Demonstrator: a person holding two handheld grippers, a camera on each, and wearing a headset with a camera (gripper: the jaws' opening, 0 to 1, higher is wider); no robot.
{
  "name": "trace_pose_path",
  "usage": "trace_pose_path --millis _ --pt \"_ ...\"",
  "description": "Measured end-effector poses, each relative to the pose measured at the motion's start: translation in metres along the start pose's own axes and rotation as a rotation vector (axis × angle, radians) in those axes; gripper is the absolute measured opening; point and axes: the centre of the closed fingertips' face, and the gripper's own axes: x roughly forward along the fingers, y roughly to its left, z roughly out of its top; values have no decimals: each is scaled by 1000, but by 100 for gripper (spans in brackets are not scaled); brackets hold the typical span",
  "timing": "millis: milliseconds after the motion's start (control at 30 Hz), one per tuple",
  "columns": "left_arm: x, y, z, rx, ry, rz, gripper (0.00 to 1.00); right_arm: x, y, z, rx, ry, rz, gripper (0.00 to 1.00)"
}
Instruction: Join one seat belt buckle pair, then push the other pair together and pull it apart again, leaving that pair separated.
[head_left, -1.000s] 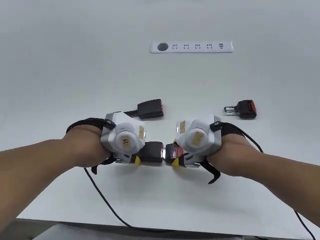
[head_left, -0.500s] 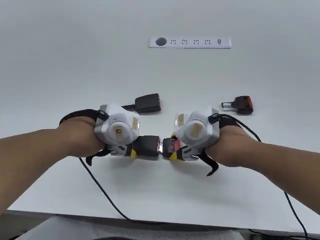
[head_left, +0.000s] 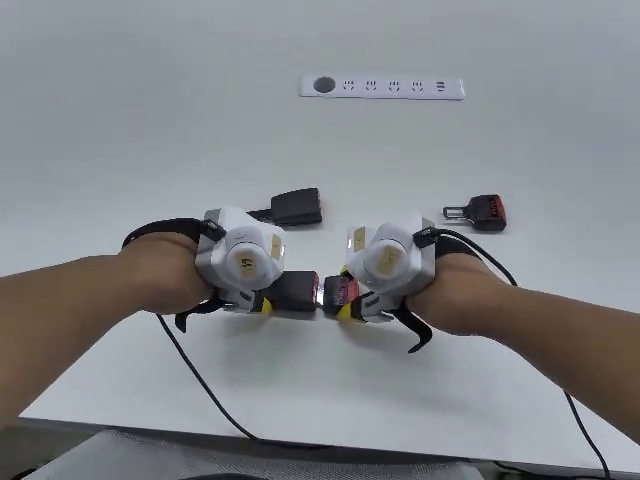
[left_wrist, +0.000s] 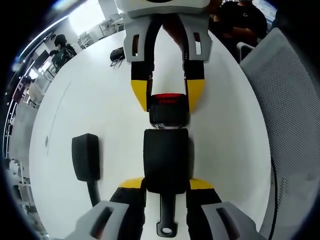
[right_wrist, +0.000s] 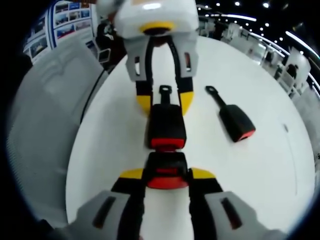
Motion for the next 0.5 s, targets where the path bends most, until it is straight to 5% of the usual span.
trace_pose_path --millis 233,500 --pt "-3 1 0 -8 1 3 32 -4 1 4 14 -9 2 33" --pt "-24 7 15 -47 -62 46 36 -22 -2 19 11 -57 -11 33"
